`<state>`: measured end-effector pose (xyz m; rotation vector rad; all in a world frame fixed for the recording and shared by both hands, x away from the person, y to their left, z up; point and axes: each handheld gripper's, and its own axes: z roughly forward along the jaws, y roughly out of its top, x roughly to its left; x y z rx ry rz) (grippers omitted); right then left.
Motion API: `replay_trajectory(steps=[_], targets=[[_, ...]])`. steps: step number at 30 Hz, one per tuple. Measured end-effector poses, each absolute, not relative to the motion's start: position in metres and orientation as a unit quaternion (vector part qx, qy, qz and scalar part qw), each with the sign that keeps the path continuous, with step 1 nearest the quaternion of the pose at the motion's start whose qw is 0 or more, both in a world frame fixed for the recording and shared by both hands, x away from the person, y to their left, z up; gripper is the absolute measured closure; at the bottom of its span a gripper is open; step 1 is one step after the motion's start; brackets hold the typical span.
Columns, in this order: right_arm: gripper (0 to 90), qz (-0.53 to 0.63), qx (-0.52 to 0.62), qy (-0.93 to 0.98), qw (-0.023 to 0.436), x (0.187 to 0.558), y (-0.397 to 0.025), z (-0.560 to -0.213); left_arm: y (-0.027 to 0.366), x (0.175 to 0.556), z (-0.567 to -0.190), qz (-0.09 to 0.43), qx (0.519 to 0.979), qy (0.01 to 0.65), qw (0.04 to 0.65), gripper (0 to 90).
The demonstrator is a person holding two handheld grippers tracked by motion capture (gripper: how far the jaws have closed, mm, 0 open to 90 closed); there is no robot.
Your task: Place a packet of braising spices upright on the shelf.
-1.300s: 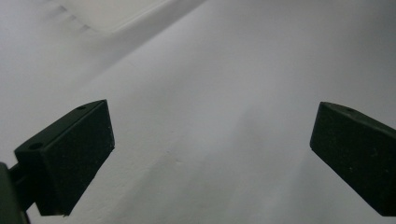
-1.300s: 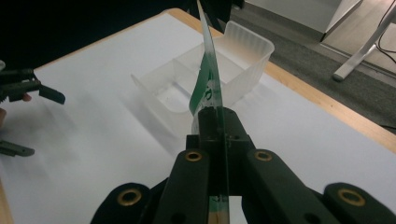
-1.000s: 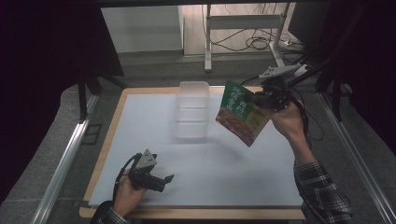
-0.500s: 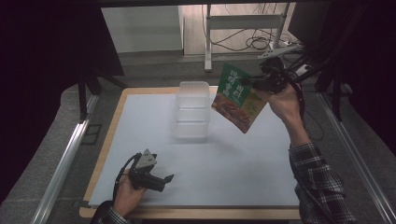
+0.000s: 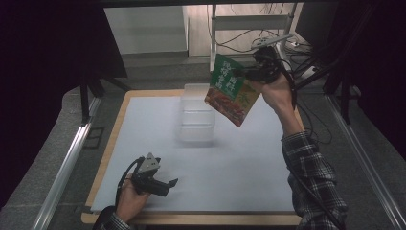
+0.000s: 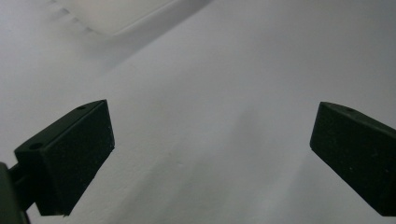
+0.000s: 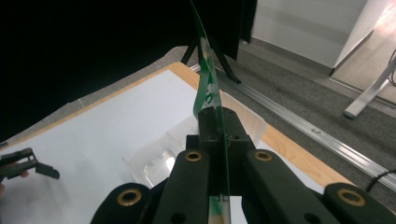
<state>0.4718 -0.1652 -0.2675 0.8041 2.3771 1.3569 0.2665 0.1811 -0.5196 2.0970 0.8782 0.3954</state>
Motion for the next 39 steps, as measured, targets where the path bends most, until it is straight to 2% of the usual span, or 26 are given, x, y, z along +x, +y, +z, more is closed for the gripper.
replay_trajectory(steps=[24, 39], targets=[[89.1, 0.488, 0.267, 0.818, 0.148, 0.519, -0.098, -0.269, 0.184, 0.267, -0.518, 0.157, 0.824, 0.352, 0.414, 0.0], [89.1, 0.486, 0.259, 0.82, 0.156, 0.548, -0.07, -0.297, 0.188, 0.266, -0.515, 0.155, 0.817, 0.357, 0.426, 0.0]])
